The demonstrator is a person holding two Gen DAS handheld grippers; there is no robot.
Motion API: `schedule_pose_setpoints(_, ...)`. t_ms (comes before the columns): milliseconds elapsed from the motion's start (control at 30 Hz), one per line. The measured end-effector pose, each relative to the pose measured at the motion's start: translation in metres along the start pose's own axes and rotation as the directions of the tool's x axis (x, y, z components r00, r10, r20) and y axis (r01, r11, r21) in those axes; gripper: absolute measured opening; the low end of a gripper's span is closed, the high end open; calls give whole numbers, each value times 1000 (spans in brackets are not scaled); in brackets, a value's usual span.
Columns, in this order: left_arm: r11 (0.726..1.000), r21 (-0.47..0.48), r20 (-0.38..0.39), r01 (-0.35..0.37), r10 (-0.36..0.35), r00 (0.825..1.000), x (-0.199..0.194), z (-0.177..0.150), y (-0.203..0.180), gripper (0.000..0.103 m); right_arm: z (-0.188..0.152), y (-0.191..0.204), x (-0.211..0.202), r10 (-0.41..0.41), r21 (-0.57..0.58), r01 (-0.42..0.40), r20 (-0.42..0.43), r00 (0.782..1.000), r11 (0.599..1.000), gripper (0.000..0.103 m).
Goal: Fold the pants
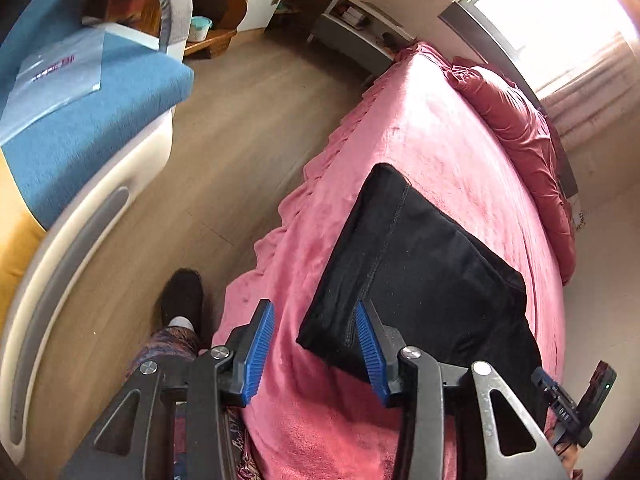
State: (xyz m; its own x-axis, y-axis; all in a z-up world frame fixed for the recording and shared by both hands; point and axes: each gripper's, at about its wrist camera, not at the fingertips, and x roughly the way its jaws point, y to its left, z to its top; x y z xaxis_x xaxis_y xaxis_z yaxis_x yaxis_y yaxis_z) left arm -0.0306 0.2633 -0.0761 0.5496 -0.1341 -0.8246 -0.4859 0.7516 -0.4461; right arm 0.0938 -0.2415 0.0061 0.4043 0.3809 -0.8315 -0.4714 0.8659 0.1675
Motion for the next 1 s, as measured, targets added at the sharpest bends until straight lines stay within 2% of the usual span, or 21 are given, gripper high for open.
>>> schedule_pose_setpoints(133, 1000, 24, -40, -2, 3, 999, 13, -6, -7, 42, -35, 11, 11, -1, 2, 2, -64, 998, 1000, 50)
schedule_pose_setpoints(167, 999, 36, -51, -17, 19, 998, 18, -7, -10, 41, -42, 11, 13, -6, 10, 7, -74, 997, 1000, 51)
schedule_pose_setpoints(233, 991, 99, -56, -89, 94, 994, 25, -12, -21, 39, -50, 9, 18, -26, 21, 28, -93, 995, 999, 51)
schedule_pose_setpoints(367, 932, 262, -30, -249, 266, 964, 42, -25, -40, 37, -65, 0, 31, -73, 44, 81, -149, 986, 996, 51)
schedule_pose_setpoints(433, 912, 293, -13, -288, 305, 952, 44, -30, -45, 37, -71, -7, 36, -60, 78, 73, -156, 986, 994, 52)
schedule_pose_setpoints(533, 853, 345, 82, -391, 388, 918, 31, -38, -66, 37, -76, -14, 35, -34, 114, 50, -138, 990, 992, 53)
schedule_pose_setpoints(567, 837, 362, 138, -411, 388, 911, 20, -42, -77, 37, -78, -14, 35, -31, 114, 46, -131, 991, 992, 53)
schedule_pose_setpoints(600, 830, 388, 180, -400, 357, 916, 9, -47, -89, 37, -80, -14, 35, -31, 111, 46, -126, 991, 993, 55)
schedule_pose_setpoints(700, 839, 444, 237, -315, 229, 944, -16, -58, -123, 38, -83, -13, 33, -18, 108, 30, -113, 993, 994, 63)
schedule_pose_setpoints(733, 837, 458, 246, -298, 202, 948, -20, -61, -132, 38, -83, -13, 33, -11, 112, 24, -110, 994, 993, 66)
schedule_pose_setpoints(800, 828, 494, 255, -265, 153, 955, -27, -68, -150, 38, -81, -13, 35, 20, 132, -6, -109, 994, 991, 80)
schedule_pose_setpoints(833, 821, 515, 247, -244, 130, 960, -29, -71, -159, 38, -81, -12, 37, 33, 134, -17, -114, 993, 991, 83)
schedule_pose_setpoints(900, 808, 545, 237, -223, 107, 966, -27, -76, -174, 38, -81, -6, 41, 35, 113, -21, -122, 992, 993, 95)
schedule_pose_setpoints(967, 788, 580, 224, -208, 91, 970, -27, -84, -186, 38, -82, 0, 46, 45, 94, -32, -137, 990, 995, 103)
schedule_pose_setpoints(1000, 780, 592, 218, -202, 87, 972, -24, -87, -191, 38, -82, 5, 48, 26, 76, -15, -145, 989, 997, 103)
